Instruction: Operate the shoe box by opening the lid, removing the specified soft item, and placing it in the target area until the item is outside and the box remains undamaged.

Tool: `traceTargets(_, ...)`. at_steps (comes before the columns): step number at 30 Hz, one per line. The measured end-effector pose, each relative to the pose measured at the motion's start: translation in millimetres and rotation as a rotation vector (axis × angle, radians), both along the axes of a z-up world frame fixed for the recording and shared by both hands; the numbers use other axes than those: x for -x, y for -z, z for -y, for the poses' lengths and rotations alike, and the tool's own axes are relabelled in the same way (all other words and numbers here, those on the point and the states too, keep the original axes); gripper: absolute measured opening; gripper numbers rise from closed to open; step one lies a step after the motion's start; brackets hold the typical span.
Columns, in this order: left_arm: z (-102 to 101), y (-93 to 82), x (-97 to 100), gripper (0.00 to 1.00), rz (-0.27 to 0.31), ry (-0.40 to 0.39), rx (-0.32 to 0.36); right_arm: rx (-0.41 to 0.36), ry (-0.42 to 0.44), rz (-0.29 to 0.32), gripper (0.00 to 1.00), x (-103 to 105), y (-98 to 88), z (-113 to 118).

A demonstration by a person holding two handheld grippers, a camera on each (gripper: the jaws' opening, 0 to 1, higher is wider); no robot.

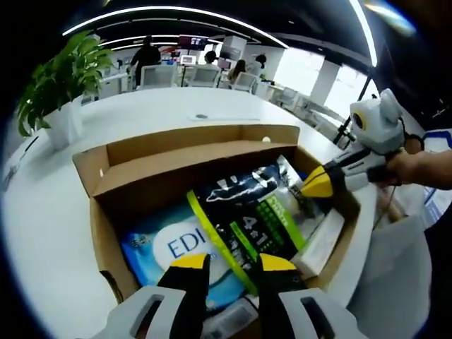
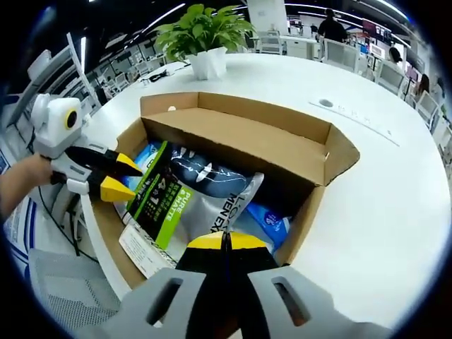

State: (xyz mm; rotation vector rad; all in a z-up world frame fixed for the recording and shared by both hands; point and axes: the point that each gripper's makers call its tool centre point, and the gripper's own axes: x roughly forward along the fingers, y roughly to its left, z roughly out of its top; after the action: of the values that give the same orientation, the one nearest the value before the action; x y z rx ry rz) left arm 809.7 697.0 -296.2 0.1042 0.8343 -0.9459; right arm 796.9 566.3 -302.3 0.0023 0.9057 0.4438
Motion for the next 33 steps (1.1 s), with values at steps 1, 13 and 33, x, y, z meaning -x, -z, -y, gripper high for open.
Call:
traceTargets(1,1.3,0.3,-1.2,0.26,-0.009,-0.005,0.008,0.000,-0.001,0.000,0.00,0.6,-0.2,-0.1)
traceTargets(13,7.6,8.8,-13.7,0.26,-0.090,-0.062,0.086,0.000,-0.005,0.004,0.00,1.0,-0.7,-0.2)
traceTargets(33,6.1,2.3,-17.2,0.01,-0.092,-0.113,0.164,-0.080,0.040,-0.003,0.00,-0.3,-5.0,0.5)
